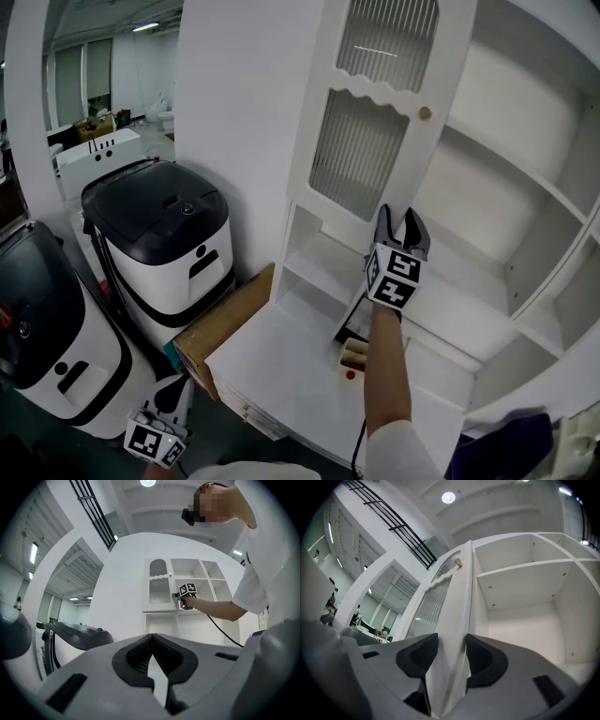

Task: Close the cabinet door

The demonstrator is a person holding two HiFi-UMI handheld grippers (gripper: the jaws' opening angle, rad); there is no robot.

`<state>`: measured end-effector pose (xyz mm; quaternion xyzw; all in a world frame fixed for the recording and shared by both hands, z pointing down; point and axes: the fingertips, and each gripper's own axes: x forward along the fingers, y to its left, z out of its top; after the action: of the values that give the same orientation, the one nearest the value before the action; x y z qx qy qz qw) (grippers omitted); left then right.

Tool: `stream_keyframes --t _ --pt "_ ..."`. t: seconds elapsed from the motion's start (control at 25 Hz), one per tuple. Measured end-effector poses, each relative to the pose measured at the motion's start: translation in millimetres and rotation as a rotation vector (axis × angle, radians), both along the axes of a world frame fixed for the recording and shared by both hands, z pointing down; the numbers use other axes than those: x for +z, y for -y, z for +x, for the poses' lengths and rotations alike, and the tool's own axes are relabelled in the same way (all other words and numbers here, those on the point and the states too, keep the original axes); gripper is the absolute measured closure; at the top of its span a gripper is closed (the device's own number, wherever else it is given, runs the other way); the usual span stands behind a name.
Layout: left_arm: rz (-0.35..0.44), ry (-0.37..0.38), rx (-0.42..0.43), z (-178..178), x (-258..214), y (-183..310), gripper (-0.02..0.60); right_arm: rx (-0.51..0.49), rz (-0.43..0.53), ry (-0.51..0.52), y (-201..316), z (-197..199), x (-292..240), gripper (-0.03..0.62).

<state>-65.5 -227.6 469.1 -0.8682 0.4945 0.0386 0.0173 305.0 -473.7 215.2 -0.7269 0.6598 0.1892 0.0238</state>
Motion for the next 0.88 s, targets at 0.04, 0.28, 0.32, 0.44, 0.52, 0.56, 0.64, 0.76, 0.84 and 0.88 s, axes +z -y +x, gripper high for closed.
stream_keyframes --t 0.04,0.28,0.32,0.44,0.52,0.56,0.64,0.76,0.84,0.88 --pt "-0.002 0.000 -0.001 -0.8 1.1 0.3 0.578 0.002 -0.004 0.004 1.8 1.3 0.1 0.421" --pt "-0.009 -0.001 0.001 -1.6 3.8 2.2 0.577 0.010 -0.023 0.019 12.5 9.0 0.1 0.418" --pt "-0.010 -0.001 0.001 -1.5 4.0 2.6 0.578 0.012 -0.028 0.023 14.6 10.5 0.3 0.418" --pt "-0.010 -0.001 0.000 -2.0 4.5 3.2 0.577 0.013 -0.050 0.040 21.6 15.3 0.9 0.418" --pt "-0.011 -0.001 -0.002 -2.2 4.6 3.3 0.577 0.018 -0.059 0.038 24.2 16.8 0.8 0.418" --pt "-0.011 -0.002 -0.003 -1.9 4.5 3.1 0.578 0.023 -0.058 0.033 24.6 17.1 0.8 0.416" --pt "-0.010 -0.001 -0.003 -0.8 4.0 2.5 0.577 0.035 -0.053 0.028 25.4 18.4 0.9 0.418" --pt "-0.010 -0.001 -0.008 -1.2 4.1 0.3 0.577 0.045 -0.058 0.032 27.4 19.7 0.5 0.416" --pt "-0.013 -0.001 -0.013 -2.8 4.9 -2.1 0.577 0.042 -0.061 0.032 27.0 19.9 0.9 0.416" --pt "-0.015 -0.001 -0.015 -3.5 5.4 -3.4 0.578 0.039 -0.062 0.034 26.8 20.3 1.1 0.416"
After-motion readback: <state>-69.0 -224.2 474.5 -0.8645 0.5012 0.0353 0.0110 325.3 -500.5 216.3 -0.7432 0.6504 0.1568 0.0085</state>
